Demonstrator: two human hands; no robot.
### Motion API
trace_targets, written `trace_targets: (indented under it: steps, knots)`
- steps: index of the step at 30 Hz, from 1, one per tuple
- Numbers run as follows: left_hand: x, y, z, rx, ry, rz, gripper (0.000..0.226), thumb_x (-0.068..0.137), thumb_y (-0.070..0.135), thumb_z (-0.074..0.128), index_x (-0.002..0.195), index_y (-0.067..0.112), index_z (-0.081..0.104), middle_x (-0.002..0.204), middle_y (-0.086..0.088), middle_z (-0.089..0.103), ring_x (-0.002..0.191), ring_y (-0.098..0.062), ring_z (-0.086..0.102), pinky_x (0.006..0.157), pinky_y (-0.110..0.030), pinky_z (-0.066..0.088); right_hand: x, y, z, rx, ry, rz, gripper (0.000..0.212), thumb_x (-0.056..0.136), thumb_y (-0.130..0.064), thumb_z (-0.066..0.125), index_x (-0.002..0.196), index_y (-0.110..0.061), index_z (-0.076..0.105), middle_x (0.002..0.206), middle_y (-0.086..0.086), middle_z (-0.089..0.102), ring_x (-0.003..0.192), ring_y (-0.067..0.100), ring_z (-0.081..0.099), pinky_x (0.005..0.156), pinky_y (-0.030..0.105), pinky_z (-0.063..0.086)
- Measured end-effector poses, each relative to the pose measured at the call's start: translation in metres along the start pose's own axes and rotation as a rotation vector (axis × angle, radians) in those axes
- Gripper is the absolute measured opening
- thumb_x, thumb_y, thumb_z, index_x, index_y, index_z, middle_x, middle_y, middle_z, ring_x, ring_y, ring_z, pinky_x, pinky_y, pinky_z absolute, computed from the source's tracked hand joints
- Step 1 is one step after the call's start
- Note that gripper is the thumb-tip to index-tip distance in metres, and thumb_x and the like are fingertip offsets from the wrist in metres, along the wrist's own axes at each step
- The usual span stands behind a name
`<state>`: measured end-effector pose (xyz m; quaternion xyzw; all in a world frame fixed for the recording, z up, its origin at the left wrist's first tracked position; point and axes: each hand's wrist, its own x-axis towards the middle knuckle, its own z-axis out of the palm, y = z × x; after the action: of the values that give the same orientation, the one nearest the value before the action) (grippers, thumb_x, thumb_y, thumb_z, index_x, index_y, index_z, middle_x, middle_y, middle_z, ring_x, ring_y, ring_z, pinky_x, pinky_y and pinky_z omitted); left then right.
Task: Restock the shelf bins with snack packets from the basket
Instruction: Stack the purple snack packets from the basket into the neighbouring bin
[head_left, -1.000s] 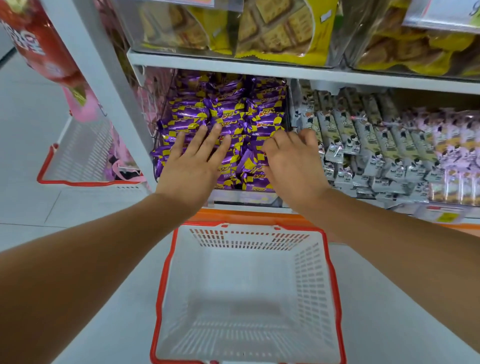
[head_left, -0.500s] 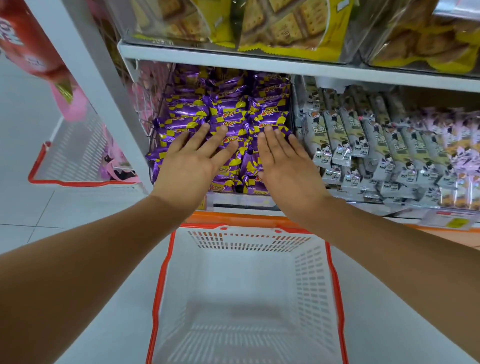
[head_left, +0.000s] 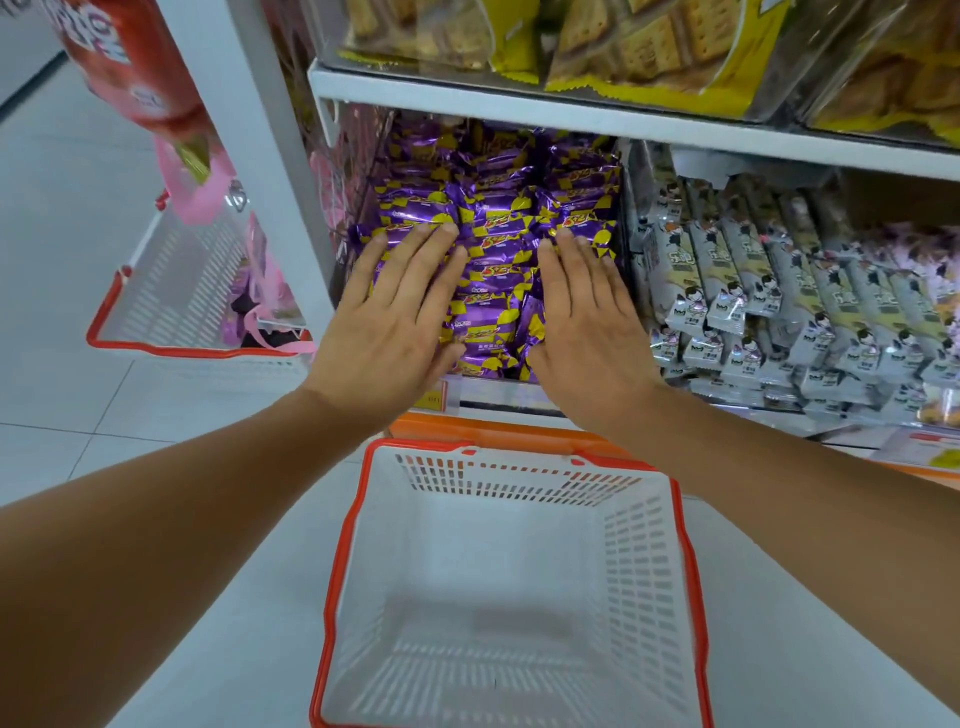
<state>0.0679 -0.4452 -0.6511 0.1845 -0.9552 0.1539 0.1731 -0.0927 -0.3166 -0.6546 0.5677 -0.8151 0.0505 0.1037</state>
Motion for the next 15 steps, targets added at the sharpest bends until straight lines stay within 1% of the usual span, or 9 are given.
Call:
trace_targets:
  steps: [2, 3, 4, 6, 8, 10, 11, 13, 15]
  knots:
    - [-0.006, 0.001, -0.004, -0.059, 0.008, -0.012, 0.071, 0.088, 0.042, 0.049, 0.144, 0.001, 0.037, 0.153, -0.020, 0.032, 0.140, -0.036, 0.031, 0.114, -0.056, 0.023, -0.001, -0.001, -0.001, 0.048, 0.004, 0.007, 0.080, 0.081, -0.035, 0.039, 0.151, 0.000, 0.023, 0.157, 0.022, 0.021, 0.146, 0.036, 0.021, 0.119, 0.051, 0.016]
    - [-0.010, 0.002, -0.006, -0.089, 0.011, -0.019, 0.069, 0.085, 0.039, 0.047, 0.143, 0.001, 0.040, 0.152, -0.020, 0.033, 0.140, -0.036, 0.032, 0.113, -0.056, 0.023, -0.001, -0.001, -0.002, 0.072, 0.010, 0.004, 0.082, 0.079, -0.039, 0.033, 0.151, -0.001, 0.024, 0.157, 0.021, 0.023, 0.145, 0.035, 0.022, 0.119, 0.050, 0.016]
    - [-0.014, 0.001, -0.007, -0.112, 0.015, -0.029, 0.068, 0.081, 0.035, 0.045, 0.141, 0.002, 0.042, 0.151, -0.020, 0.035, 0.138, -0.036, 0.033, 0.112, -0.056, 0.024, -0.002, -0.001, -0.002, 0.091, 0.015, -0.001, 0.083, 0.078, -0.042, 0.031, 0.151, -0.003, 0.026, 0.156, 0.021, 0.024, 0.145, 0.034, 0.023, 0.119, 0.050, 0.016]
    - [-0.023, -0.001, -0.008, -0.104, 0.015, -0.074, 0.067, 0.075, 0.026, 0.045, 0.138, 0.002, 0.043, 0.147, -0.021, 0.039, 0.132, -0.037, 0.035, 0.107, -0.054, 0.027, -0.003, 0.001, -0.003, 0.095, 0.027, -0.027, 0.083, 0.082, -0.051, 0.035, 0.152, -0.008, 0.026, 0.158, 0.018, 0.022, 0.146, 0.032, 0.022, 0.119, 0.050, 0.015]
    - [-0.033, -0.006, -0.008, -0.038, 0.033, -0.147, 0.063, 0.073, 0.015, 0.050, 0.133, 0.001, 0.043, 0.137, -0.023, 0.045, 0.121, -0.036, 0.037, 0.098, -0.050, 0.029, 0.000, 0.002, -0.007, 0.093, 0.054, -0.096, 0.079, 0.087, -0.058, 0.039, 0.153, -0.016, 0.025, 0.159, 0.016, 0.018, 0.147, 0.032, 0.019, 0.119, 0.050, 0.015]
    - [-0.040, -0.010, -0.008, 0.004, 0.065, -0.209, 0.052, 0.074, 0.004, 0.058, 0.125, 0.000, 0.050, 0.126, -0.022, 0.052, 0.111, -0.034, 0.039, 0.090, -0.046, 0.029, 0.006, -0.001, -0.010, 0.113, 0.098, -0.197, 0.073, 0.089, -0.058, 0.046, 0.150, -0.020, 0.033, 0.158, 0.017, 0.021, 0.146, 0.033, 0.023, 0.118, 0.051, 0.017]
    - [-0.043, -0.012, -0.009, 0.023, 0.073, -0.224, 0.042, 0.078, 0.002, 0.059, 0.120, 0.000, 0.054, 0.121, -0.021, 0.054, 0.105, -0.033, 0.039, 0.086, -0.044, 0.030, 0.010, -0.005, -0.009, 0.120, 0.117, -0.242, 0.069, 0.088, -0.056, 0.051, 0.146, -0.020, 0.041, 0.157, 0.017, 0.026, 0.144, 0.034, 0.027, 0.117, 0.052, 0.019]
    - [-0.043, -0.014, -0.009, 0.070, 0.065, -0.241, 0.021, 0.090, 0.007, 0.055, 0.109, 0.002, 0.059, 0.112, -0.018, 0.057, 0.097, -0.032, 0.038, 0.081, -0.042, 0.029, 0.019, -0.015, -0.005, 0.126, 0.139, -0.290, 0.059, 0.083, -0.051, 0.061, 0.131, -0.017, 0.058, 0.149, 0.018, 0.039, 0.138, 0.035, 0.038, 0.115, 0.053, 0.024]
    - [-0.037, -0.015, -0.009, 0.078, 0.054, -0.253, 0.018, 0.093, 0.009, 0.046, 0.105, 0.004, 0.059, 0.107, -0.016, 0.058, 0.094, -0.031, 0.038, 0.078, -0.041, 0.028, 0.025, -0.021, -0.001, 0.135, 0.136, -0.271, 0.047, 0.079, -0.044, 0.071, 0.112, -0.012, 0.064, 0.138, 0.018, 0.052, 0.130, 0.036, 0.047, 0.112, 0.054, 0.029]
